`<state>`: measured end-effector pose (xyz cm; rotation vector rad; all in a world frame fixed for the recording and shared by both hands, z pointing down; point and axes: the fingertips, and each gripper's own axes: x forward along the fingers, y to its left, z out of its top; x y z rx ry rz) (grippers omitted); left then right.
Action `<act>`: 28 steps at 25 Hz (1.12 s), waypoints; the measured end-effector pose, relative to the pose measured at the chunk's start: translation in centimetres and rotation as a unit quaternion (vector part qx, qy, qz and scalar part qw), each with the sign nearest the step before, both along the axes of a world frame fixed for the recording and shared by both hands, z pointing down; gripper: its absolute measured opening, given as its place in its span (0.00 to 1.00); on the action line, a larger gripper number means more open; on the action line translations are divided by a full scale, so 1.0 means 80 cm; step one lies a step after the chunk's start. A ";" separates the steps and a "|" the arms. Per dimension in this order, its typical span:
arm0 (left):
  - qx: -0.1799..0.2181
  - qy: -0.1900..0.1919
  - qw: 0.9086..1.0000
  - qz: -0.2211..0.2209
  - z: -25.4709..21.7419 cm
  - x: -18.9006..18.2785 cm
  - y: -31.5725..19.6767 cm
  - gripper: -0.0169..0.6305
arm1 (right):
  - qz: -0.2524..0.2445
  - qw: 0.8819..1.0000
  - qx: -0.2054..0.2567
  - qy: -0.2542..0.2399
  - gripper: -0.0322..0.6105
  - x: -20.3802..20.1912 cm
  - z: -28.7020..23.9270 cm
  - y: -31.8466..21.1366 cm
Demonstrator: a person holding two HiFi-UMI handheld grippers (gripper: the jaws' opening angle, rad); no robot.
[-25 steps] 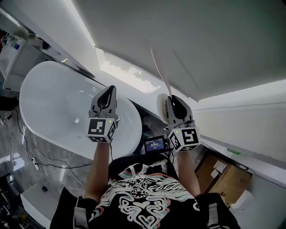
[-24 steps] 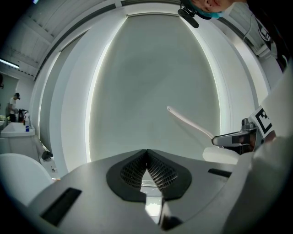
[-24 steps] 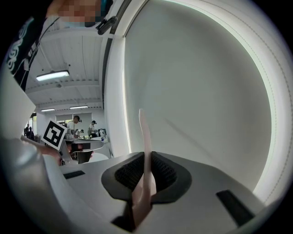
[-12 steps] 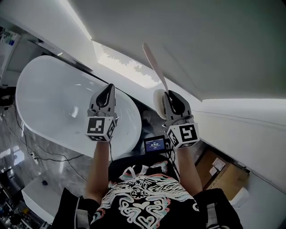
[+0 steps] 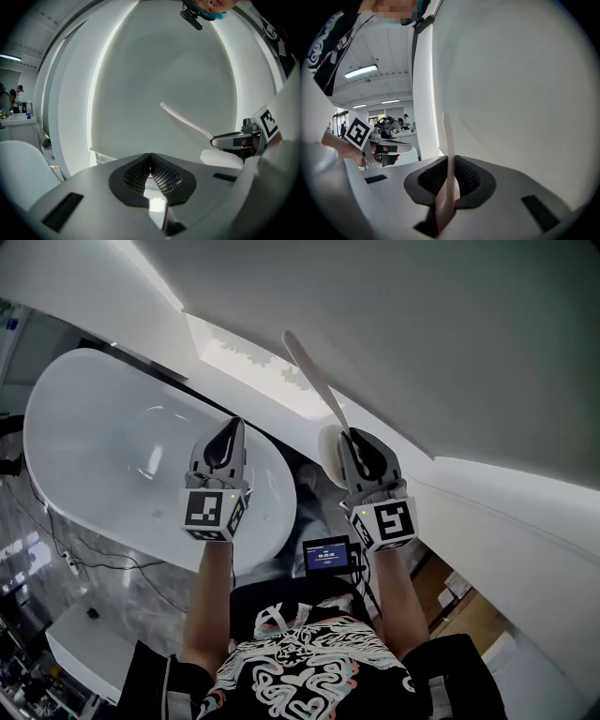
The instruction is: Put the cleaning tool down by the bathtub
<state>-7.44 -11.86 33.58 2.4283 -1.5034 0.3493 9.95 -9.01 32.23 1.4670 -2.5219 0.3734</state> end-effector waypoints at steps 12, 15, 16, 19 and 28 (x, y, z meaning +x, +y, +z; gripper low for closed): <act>-0.032 -0.007 0.999 -0.006 0.083 0.001 -0.038 0.05 | -0.028 0.999 -0.032 0.014 0.15 -0.008 0.085 -0.033; -0.036 -0.005 0.999 -0.008 0.095 0.004 -0.038 0.05 | -0.037 0.998 -0.037 0.019 0.15 -0.009 0.101 -0.033; -0.037 -0.003 0.999 -0.009 0.098 0.004 -0.038 0.05 | -0.039 0.998 -0.038 0.021 0.15 -0.009 0.106 -0.034; -0.039 -0.002 0.999 -0.008 0.110 0.004 -0.044 0.05 | -0.035 0.998 -0.046 0.020 0.15 -0.011 0.120 -0.041; -0.056 0.003 0.998 -0.009 0.159 0.003 -0.052 0.05 | -0.060 0.996 -0.063 0.033 0.15 -0.026 0.175 -0.050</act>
